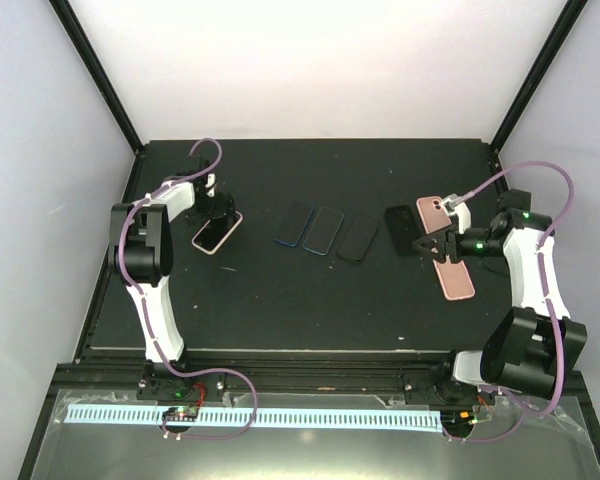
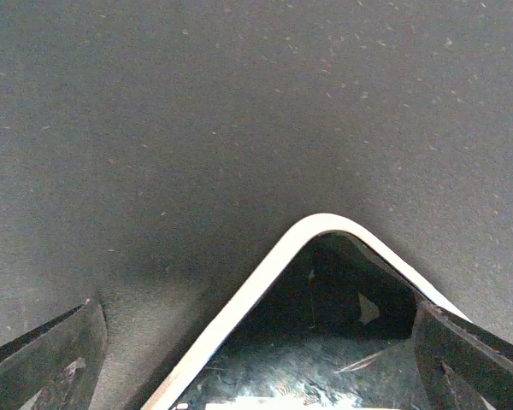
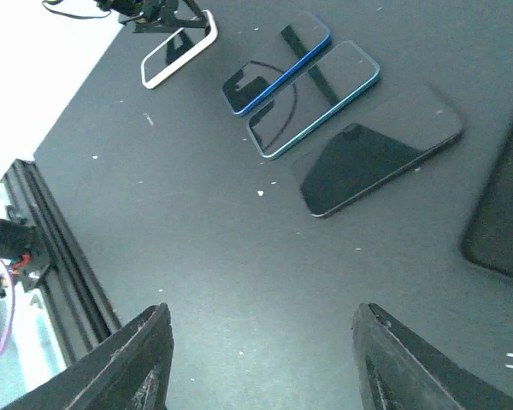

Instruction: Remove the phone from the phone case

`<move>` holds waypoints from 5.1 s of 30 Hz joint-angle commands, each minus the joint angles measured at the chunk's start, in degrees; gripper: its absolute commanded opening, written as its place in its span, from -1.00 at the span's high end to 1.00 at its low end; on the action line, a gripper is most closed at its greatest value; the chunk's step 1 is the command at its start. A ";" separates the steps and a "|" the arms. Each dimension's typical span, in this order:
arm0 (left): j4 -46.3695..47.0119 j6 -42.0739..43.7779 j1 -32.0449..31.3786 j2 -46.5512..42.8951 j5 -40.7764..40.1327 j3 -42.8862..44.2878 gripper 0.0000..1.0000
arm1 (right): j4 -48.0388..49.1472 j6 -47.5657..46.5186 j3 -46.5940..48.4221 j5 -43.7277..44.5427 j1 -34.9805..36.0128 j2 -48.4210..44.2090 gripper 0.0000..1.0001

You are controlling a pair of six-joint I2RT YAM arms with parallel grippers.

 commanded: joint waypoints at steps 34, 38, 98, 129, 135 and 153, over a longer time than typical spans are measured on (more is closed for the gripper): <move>-6.71 -13.32 -23.70 -31.53 0.87 -29.24 -0.83 | -2.18 -4.58 -1.91 -12.05 1.04 6.61 -0.17; -2.85 -24.15 -23.29 -41.57 -8.59 -34.84 -0.98 | -0.63 -2.90 -2.12 -11.91 1.04 5.51 -0.18; -11.91 -35.58 -5.52 -15.94 -5.86 -21.92 -0.97 | -5.17 -9.16 -3.59 -12.26 1.04 3.21 -0.22; 9.10 -33.32 -19.89 -53.98 5.01 -28.54 -0.41 | 30.10 31.94 6.26 8.08 37.74 3.71 -0.26; 12.57 -35.95 -25.01 -55.68 2.44 -25.36 -0.42 | 36.85 43.69 11.07 15.07 47.62 8.39 -0.27; 14.46 -37.88 -25.64 -58.85 0.79 -24.98 -0.43 | 42.02 56.31 20.74 24.32 59.46 19.52 -0.22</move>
